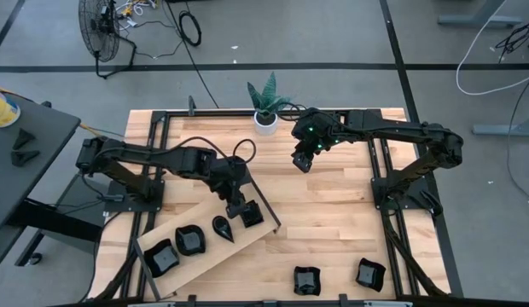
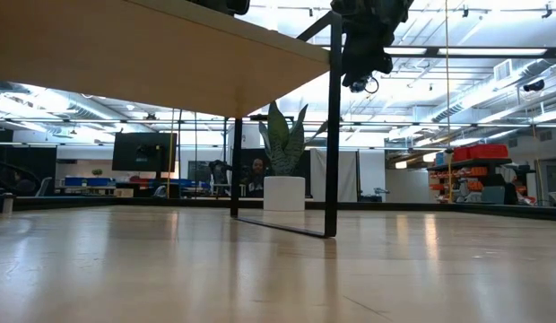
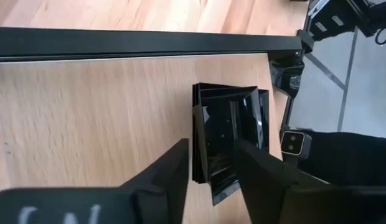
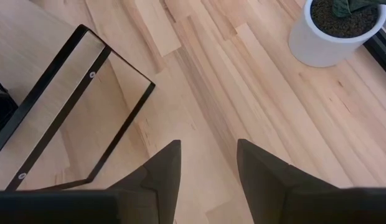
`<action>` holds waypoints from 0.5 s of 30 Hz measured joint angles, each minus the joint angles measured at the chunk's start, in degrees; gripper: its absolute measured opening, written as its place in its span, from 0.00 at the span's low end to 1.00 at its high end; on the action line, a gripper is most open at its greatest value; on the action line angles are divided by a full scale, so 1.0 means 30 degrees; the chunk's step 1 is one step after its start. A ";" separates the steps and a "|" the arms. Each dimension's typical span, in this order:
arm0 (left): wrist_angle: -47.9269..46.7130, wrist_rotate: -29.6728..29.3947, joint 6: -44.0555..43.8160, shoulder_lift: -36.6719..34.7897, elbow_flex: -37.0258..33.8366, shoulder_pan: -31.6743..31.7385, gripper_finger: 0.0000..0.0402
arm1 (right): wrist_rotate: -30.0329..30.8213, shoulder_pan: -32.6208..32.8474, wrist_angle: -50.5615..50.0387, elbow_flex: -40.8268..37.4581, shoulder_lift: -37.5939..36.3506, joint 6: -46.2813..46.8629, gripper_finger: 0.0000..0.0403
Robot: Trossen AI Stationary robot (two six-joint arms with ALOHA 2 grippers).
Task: Pick & Place Mini shaped plates
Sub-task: Stack the black square plate on top of the black square plate on the shelf
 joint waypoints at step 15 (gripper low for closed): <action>0.0013 -0.0447 -0.0117 0.0002 0.0000 0.0022 0.01 | 0.0000 -0.0002 -0.0015 -0.0005 0.0000 0.0000 0.40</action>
